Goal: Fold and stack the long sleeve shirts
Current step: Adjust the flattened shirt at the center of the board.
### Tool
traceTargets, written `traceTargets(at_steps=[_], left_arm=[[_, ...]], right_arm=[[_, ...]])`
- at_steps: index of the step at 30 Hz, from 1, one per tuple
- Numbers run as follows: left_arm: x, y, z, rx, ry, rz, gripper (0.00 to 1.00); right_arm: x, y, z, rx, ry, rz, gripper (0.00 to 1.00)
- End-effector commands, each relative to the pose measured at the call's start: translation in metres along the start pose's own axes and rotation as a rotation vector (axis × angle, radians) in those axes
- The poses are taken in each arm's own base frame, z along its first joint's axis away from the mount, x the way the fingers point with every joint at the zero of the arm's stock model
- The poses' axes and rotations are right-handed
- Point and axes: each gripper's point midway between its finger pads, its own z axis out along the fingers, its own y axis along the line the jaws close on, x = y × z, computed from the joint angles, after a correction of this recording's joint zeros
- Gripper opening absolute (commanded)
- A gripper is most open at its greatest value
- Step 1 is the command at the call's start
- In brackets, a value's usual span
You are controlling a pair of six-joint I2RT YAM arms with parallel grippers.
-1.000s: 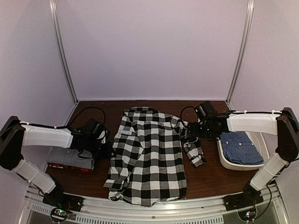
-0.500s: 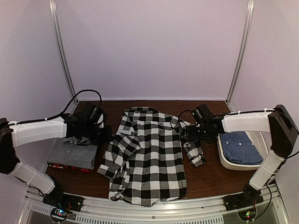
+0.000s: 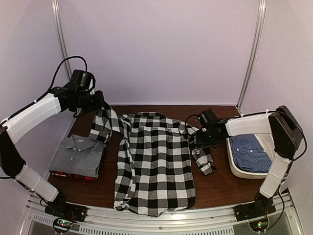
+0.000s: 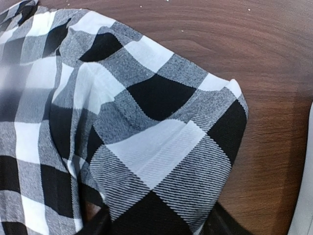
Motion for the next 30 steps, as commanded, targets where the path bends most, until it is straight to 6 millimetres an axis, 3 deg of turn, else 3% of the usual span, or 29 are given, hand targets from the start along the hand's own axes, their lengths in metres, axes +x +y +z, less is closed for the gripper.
traceTargets(at_steps=[1,3,5,6,12,15,18,20,22,25,27,30], left_arm=[[-0.058,0.024,0.002,-0.043,-0.093,0.034,0.0],[-0.079,0.032,0.006,-0.055,-0.12,0.032,0.0],[-0.094,0.042,0.017,-0.072,-0.129,0.031,0.0],[-0.101,0.047,0.021,-0.078,-0.137,0.028,0.0],[-0.135,0.086,0.053,-0.119,-0.154,0.005,0.0],[-0.139,0.103,0.077,-0.141,-0.139,-0.001,0.0],[-0.133,0.122,0.106,-0.173,-0.101,-0.007,0.0],[-0.127,0.137,0.126,-0.18,-0.067,-0.022,0.0],[-0.119,0.143,0.146,-0.15,-0.017,-0.038,0.0],[-0.112,0.138,0.164,-0.097,0.025,-0.033,0.39],[-0.114,0.131,0.163,-0.065,0.025,-0.027,0.51],[-0.119,0.118,0.153,-0.04,0.01,-0.011,0.65]], right_arm=[[-0.029,0.001,0.002,0.005,-0.061,0.015,0.41],[-0.038,-0.002,0.003,0.013,-0.068,0.025,0.17],[-0.054,-0.007,0.001,0.028,-0.087,0.033,0.03],[-0.062,-0.011,0.0,0.038,-0.097,0.04,0.0],[-0.128,-0.049,-0.007,0.101,-0.186,0.091,0.0],[-0.157,-0.064,-0.005,0.132,-0.223,0.097,0.0],[-0.171,-0.075,0.004,0.171,-0.222,0.078,0.0],[-0.174,-0.08,0.012,0.191,-0.212,0.067,0.11],[-0.173,-0.08,0.018,0.189,-0.188,0.06,0.34],[-0.168,-0.071,0.016,0.151,-0.17,0.046,0.61],[-0.162,-0.063,0.008,0.138,-0.176,0.03,0.72],[-0.15,-0.05,-0.004,0.111,-0.171,0.01,0.76]])
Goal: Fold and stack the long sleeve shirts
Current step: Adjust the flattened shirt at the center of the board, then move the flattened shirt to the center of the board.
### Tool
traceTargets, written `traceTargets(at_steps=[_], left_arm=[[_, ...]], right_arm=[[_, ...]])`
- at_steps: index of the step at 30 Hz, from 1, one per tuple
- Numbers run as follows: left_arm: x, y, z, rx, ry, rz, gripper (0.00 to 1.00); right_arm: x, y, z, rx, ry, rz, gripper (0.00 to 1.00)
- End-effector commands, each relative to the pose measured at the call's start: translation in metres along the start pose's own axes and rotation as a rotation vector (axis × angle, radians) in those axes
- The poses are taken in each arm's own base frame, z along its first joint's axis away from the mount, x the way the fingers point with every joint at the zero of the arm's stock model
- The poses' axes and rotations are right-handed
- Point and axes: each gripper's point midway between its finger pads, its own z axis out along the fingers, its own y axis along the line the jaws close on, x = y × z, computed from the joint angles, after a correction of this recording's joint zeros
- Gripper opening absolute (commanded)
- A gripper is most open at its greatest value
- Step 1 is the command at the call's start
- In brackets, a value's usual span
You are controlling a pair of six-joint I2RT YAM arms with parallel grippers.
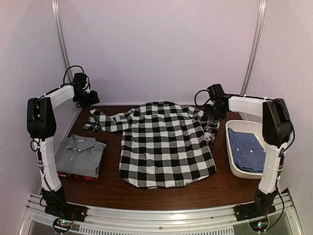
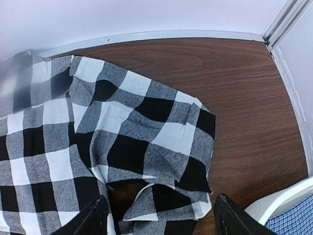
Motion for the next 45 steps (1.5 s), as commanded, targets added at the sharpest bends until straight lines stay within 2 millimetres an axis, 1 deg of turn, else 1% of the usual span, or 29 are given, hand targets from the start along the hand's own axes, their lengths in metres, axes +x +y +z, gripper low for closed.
traceTargets(at_steps=[1,3,5,8,12,13,16,19,21,23,24,26,29,32,37,39,41,45], left_arm=[[-0.031,-0.041,-0.038,0.118,-0.091,0.054,0.66],[-0.026,-0.058,-0.05,0.143,-0.094,0.077,0.69],[-0.008,-0.077,-0.058,0.169,-0.074,0.097,0.71],[0.026,-0.111,-0.07,0.247,-0.042,0.116,0.71],[0.091,-0.158,-0.079,0.388,0.049,0.119,0.7],[0.111,-0.175,-0.083,0.437,0.078,0.131,0.7],[0.166,-0.208,-0.084,0.539,0.179,0.145,0.7],[0.211,-0.227,-0.085,0.586,0.257,0.148,0.7],[0.237,-0.232,-0.086,0.604,0.298,0.144,0.7],[0.26,-0.231,-0.084,0.602,0.34,0.137,0.7],[0.274,-0.225,-0.082,0.594,0.367,0.13,0.7],[0.295,-0.218,-0.08,0.585,0.402,0.115,0.7],[0.322,-0.204,-0.083,0.569,0.446,0.097,0.7],[0.342,-0.188,-0.087,0.545,0.475,0.087,0.7],[0.363,-0.152,-0.091,0.441,0.498,0.071,0.7],[0.368,-0.138,-0.094,0.396,0.502,0.065,0.71],[0.374,-0.124,-0.098,0.358,0.506,0.061,0.71],[0.387,-0.094,-0.104,0.263,0.522,0.066,0.71]], right_arm=[[0.006,0.017,-0.037,-0.05,-0.016,-0.036,0.76],[0.02,0.028,-0.048,-0.076,-0.004,-0.053,0.76],[0.035,0.039,-0.058,-0.113,0.01,-0.063,0.76],[0.06,0.059,-0.074,-0.184,0.034,-0.079,0.76],[0.091,0.081,-0.094,-0.247,0.055,-0.105,0.76],[0.098,0.086,-0.097,-0.263,0.062,-0.109,0.76],[0.118,0.096,-0.103,-0.287,0.083,-0.126,0.76],[0.138,0.098,-0.101,-0.286,0.109,-0.143,0.76],[0.153,0.1,-0.099,-0.289,0.132,-0.159,0.76],[0.166,0.102,-0.097,-0.288,0.153,-0.173,0.76],[0.173,0.102,-0.095,-0.287,0.162,-0.182,0.76],[0.184,0.103,-0.092,-0.282,0.179,-0.199,0.76],[0.198,0.103,-0.09,-0.278,0.198,-0.217,0.76],[0.211,0.101,-0.09,-0.276,0.214,-0.229,0.76],[0.239,0.098,-0.092,-0.277,0.259,-0.252,0.76],[0.252,0.099,-0.096,-0.291,0.282,-0.254,0.76],[0.268,0.102,-0.104,-0.319,0.308,-0.252,0.75],[0.297,0.118,-0.126,-0.403,0.363,-0.232,0.75]])
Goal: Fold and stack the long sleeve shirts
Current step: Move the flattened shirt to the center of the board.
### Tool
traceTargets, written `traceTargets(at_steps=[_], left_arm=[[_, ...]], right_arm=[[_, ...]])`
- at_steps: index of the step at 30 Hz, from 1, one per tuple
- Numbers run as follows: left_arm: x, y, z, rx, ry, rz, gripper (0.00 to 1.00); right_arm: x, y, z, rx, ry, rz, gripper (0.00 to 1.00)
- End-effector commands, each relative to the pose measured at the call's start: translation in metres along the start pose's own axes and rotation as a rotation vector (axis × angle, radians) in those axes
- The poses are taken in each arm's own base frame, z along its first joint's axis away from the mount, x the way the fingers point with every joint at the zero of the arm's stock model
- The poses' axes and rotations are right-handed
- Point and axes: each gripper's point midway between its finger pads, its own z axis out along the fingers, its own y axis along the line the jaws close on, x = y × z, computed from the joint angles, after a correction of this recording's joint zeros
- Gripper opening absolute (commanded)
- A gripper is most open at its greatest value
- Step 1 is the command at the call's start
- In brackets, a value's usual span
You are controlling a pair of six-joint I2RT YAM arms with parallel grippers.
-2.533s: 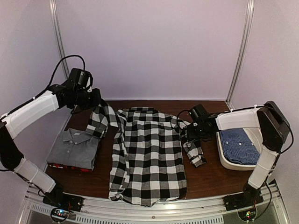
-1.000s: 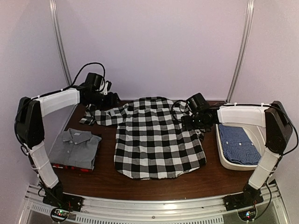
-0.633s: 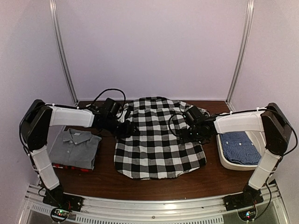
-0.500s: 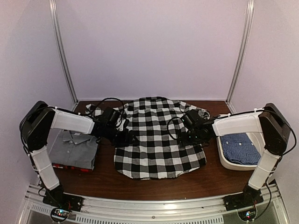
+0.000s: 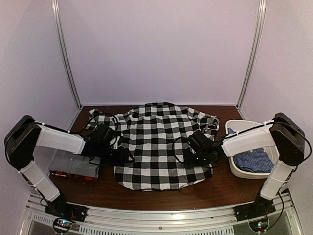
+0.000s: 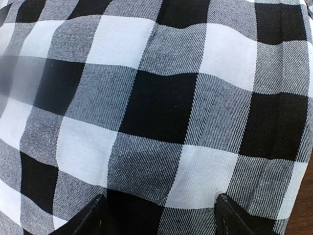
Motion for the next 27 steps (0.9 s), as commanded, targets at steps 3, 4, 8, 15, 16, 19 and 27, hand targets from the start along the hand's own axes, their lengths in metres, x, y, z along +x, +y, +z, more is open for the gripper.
traceTargets(at_steps=[3,4,8,15,16,19,27], left_arm=[[0.041,0.051,-0.017,-0.19,0.058,-0.065,0.71],[0.046,0.055,-0.02,-0.202,0.065,-0.071,0.71],[0.056,0.065,-0.032,-0.238,0.063,-0.082,0.71],[0.038,0.046,-0.042,-0.209,0.026,-0.044,0.71],[0.033,0.04,-0.045,-0.196,0.013,-0.032,0.71],[0.017,0.025,-0.052,-0.169,-0.027,0.002,0.7],[-0.016,-0.013,-0.064,-0.091,-0.088,0.087,0.7]], right_arm=[[0.059,0.05,-0.01,-0.163,0.127,0.033,0.76],[0.065,0.059,-0.013,-0.184,0.136,0.031,0.76],[0.075,0.083,-0.026,-0.233,0.147,0.015,0.76],[0.004,0.056,-0.061,-0.133,-0.013,0.049,0.76],[-0.006,0.049,-0.067,-0.116,-0.039,0.06,0.76],[-0.024,0.019,-0.071,-0.054,-0.079,0.108,0.75],[-0.043,-0.045,-0.054,0.063,-0.121,0.242,0.73]])
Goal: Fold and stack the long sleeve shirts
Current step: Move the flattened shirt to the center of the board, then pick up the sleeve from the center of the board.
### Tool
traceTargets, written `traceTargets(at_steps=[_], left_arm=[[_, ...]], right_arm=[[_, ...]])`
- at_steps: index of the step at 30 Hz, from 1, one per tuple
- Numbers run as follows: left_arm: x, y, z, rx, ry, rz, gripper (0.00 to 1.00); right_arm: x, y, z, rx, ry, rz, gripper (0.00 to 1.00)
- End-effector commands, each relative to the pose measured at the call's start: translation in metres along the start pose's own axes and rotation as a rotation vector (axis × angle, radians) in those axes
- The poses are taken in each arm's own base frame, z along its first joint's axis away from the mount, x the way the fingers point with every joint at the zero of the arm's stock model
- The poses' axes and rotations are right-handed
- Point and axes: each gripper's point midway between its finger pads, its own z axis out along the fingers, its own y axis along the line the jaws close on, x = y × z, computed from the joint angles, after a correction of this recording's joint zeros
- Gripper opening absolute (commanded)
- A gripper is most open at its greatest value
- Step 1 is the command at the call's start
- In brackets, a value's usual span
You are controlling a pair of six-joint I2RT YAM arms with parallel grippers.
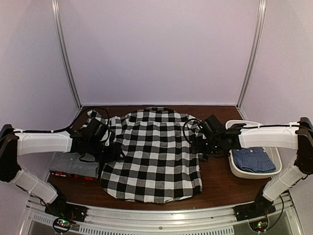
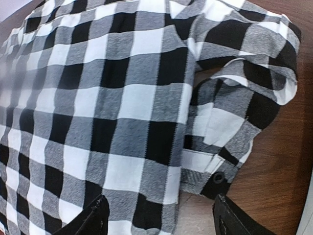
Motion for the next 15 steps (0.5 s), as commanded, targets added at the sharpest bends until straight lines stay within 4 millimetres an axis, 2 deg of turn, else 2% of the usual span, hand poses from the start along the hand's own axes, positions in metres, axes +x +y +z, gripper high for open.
traceTargets(at_steps=[1,7,15], left_arm=[[-0.024,-0.025,-0.013,0.051,-0.056,0.073,0.7],[-0.034,-0.037,-0.017,0.08,-0.072,0.096,0.7],[-0.038,-0.043,-0.017,0.1,-0.076,0.107,0.71]], right_arm=[[-0.001,-0.035,0.015,0.095,-0.01,0.037,0.72],[0.007,-0.066,0.042,0.135,0.008,0.124,0.68],[0.02,-0.084,0.066,0.209,0.026,0.147,0.67]])
